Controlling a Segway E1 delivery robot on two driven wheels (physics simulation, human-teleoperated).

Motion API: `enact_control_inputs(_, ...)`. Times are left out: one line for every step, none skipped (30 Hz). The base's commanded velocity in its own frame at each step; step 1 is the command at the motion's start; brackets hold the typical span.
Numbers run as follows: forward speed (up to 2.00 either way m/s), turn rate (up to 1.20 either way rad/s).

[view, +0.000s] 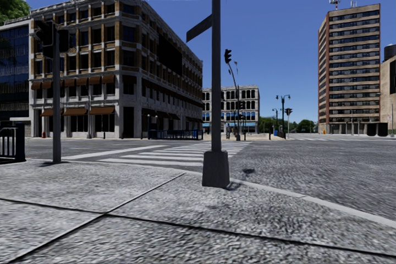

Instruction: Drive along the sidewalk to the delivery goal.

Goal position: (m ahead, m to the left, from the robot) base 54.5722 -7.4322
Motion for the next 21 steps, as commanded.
enact_control_inputs(1.97,1.04)
enact_control_inputs(1.97,1.04)
enact_control_inputs(1.97,1.04)
enact_control_inputs(1.97,1.04)
enact_control_inputs(1.97,1.04)
enact_control_inputs(1.97,1.04)
enact_control_inputs(1.97,1.04)
enact_control_inputs(1.97,1.04)
enact_control_inputs(1.97,1.04)
enact_control_inputs(1.97,0.67)
enact_control_inputs(1.97,0.0)
enact_control_inputs(1.97,0.0)
enact_control_inputs(1.97,0.0)
enact_control_inputs(1.97,0.0)
enact_control_inputs(1.97,0.0)
enact_control_inputs(1.97,0.0)
enact_control_inputs(1.97,0.0)
enact_control_inputs(1.97,0.0)
enact_control_inputs(1.97,0.0)
enact_control_inputs(1.97,0.0)
enact_control_inputs(1.97,0.0)
